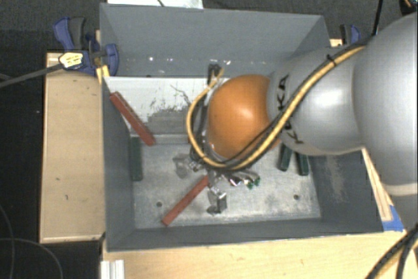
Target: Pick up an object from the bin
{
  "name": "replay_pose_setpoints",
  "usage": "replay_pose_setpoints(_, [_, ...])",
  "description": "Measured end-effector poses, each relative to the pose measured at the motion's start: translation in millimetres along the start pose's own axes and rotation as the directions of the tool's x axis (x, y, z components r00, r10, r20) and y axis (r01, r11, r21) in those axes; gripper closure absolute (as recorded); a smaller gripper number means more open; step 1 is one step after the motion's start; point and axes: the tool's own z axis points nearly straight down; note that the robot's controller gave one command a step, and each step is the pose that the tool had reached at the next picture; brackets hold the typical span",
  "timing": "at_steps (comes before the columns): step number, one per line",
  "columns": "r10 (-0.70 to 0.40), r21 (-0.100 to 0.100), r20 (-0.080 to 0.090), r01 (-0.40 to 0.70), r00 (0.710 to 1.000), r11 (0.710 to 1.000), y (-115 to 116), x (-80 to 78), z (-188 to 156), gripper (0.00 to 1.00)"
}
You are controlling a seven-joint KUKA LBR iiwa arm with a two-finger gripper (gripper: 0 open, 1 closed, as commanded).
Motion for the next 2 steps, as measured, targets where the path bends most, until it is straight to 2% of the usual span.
replay_pose_setpoints(1, [-0.105, 0.002, 0.007, 0.105, 0.994, 0.994, -5.5, -4.8, 0.6, 0.0])
replay_pose_setpoints(2, [-0.147, -0.001, 0.0, 0.147, 0.989, 0.989, -16.7, -1.3, 32.1, 0.0])
